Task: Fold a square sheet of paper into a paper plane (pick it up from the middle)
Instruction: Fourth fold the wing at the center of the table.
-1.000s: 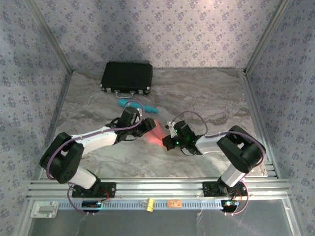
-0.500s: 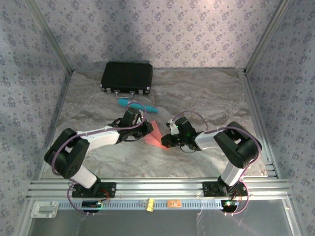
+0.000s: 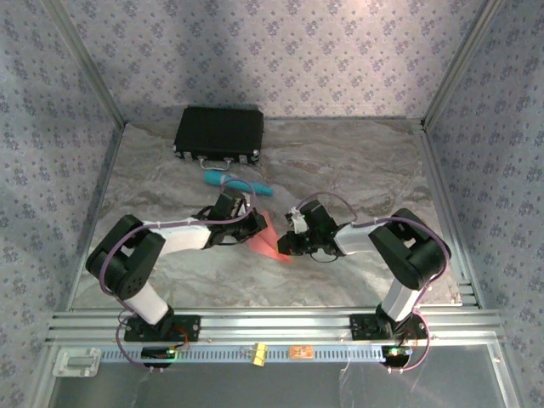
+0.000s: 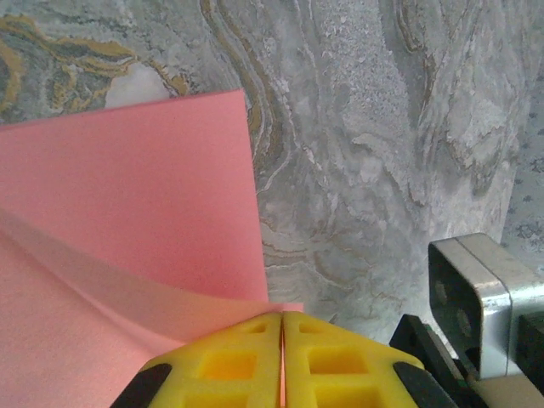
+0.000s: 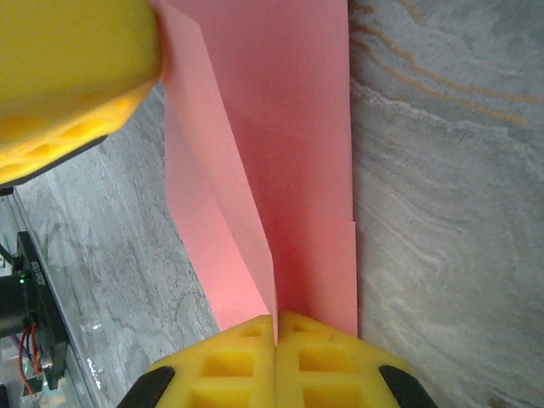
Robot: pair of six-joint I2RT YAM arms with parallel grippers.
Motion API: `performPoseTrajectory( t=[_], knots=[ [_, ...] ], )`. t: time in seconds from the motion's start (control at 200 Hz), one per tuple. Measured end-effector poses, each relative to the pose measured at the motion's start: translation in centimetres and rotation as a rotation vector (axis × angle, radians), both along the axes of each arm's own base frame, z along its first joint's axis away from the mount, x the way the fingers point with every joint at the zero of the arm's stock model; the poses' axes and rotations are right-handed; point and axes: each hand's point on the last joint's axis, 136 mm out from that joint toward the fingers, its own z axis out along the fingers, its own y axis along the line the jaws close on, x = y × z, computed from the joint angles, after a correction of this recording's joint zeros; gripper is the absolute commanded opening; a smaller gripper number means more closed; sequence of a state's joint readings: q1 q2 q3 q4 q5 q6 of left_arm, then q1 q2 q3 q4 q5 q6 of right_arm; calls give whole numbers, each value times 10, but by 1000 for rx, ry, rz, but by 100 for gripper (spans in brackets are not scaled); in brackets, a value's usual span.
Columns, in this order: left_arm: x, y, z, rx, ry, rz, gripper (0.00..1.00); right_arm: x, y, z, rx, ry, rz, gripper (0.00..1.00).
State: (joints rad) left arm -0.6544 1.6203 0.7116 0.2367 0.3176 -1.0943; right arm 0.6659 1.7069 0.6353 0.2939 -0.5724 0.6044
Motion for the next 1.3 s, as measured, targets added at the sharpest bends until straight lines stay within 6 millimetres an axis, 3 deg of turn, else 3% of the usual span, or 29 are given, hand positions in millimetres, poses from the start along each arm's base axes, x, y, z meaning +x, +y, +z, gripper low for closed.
performPoseTrajectory(
  t=[0.455, 0.7, 1.004, 1.299],
  knots=[
    [-10, 13, -27, 50, 47, 27, 11, -5, 5, -1, 6, 95, -3, 1],
    [-8, 10, -23, 39, 30, 21, 20, -6, 7, -2, 5, 136, -19, 0],
    [-10, 9, -2, 44, -38, 35, 15, -5, 8, -2, 32, 164, -49, 0],
    [-14, 12, -8, 56, -29, 34, 13, -4, 7, -2, 59, 169, -69, 0]
  ],
)
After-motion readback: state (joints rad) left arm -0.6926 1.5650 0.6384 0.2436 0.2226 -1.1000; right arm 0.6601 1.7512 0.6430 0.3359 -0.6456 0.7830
